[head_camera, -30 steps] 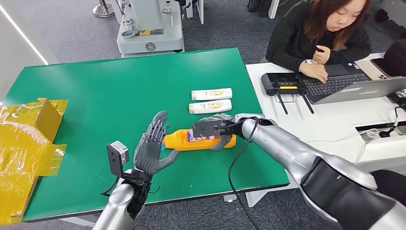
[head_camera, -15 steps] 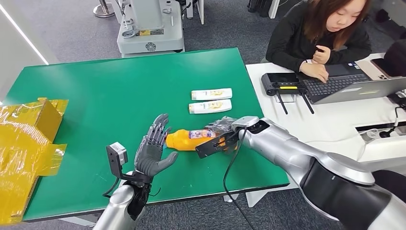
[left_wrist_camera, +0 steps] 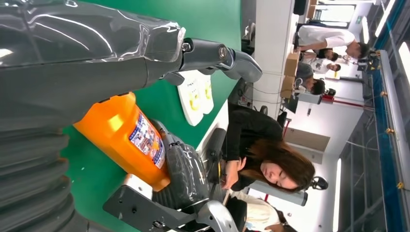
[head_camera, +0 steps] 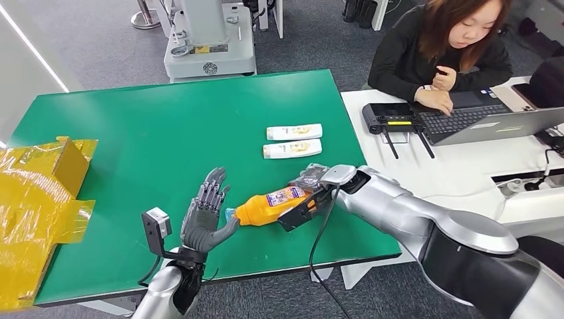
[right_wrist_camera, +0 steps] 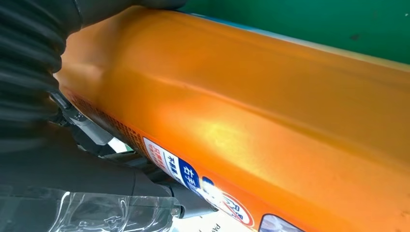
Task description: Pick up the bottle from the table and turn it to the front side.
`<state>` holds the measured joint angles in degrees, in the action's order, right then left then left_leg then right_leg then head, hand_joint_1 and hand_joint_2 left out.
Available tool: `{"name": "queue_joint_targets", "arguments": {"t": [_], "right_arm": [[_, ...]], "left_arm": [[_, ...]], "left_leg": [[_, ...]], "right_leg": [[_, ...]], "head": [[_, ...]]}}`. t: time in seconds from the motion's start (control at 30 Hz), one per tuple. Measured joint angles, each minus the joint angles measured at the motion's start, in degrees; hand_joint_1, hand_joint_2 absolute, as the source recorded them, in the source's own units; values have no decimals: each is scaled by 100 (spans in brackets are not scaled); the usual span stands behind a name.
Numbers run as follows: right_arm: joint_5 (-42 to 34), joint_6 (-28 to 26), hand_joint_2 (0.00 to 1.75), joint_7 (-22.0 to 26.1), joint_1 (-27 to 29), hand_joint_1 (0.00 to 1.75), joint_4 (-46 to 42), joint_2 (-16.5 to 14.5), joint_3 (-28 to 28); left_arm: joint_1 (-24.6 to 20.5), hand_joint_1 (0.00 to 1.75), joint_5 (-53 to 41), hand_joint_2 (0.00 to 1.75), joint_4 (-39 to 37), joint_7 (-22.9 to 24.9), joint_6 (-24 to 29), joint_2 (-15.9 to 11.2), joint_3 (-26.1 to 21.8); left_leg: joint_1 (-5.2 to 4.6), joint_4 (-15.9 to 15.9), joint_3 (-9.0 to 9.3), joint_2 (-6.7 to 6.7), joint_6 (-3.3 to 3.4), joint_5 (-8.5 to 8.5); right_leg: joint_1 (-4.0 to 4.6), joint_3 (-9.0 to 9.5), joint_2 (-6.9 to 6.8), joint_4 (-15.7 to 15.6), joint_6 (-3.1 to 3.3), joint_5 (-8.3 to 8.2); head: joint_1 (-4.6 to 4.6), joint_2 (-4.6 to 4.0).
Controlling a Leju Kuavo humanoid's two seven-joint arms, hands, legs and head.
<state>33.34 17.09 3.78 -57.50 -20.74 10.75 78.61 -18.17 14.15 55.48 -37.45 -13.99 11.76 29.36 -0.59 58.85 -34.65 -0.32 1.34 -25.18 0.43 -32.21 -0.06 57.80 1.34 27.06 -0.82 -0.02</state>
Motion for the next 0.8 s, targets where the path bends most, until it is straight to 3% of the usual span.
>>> {"name": "queue_joint_targets", "arguments": {"t": [0.17,0.33,0.57,0.67,0.8], "right_arm": [[-147,-160,175,-2,24,175,10,-15,1],[-645,-803,175,19,207,175,12,-7,-233],[-1504,-1568,175,499,843,175,-194,241,-1124],[-1795,-1904,175,821,1346,175,-609,450,-1640],[-1825,-2237,175,806,2071,175,-1350,634,-2302]], "left_arm": [[75,0,-31,175,60,72,3,7,-112],[192,0,-195,175,138,82,64,6,-246],[355,0,-304,175,222,75,149,7,-381],[385,0,-274,175,222,81,129,6,-400],[394,0,-208,175,232,102,123,7,-402]], "left_leg": [[0,1,2,1,0,0],[1,1,7,11,0,-2],[2,2,4,7,0,1],[3,2,3,4,1,-4],[6,2,5,6,-1,-15]], "right_leg": [[0,3,0,0,-3,-2],[1,2,15,-1,-3,-4],[1,-1,9,-1,-5,-10],[2,-1,7,-2,-7,-7],[5,1,10,-5,-5,4]], "head": [[1,0],[1,0],[1,0],[1,0],[1,0]]}}
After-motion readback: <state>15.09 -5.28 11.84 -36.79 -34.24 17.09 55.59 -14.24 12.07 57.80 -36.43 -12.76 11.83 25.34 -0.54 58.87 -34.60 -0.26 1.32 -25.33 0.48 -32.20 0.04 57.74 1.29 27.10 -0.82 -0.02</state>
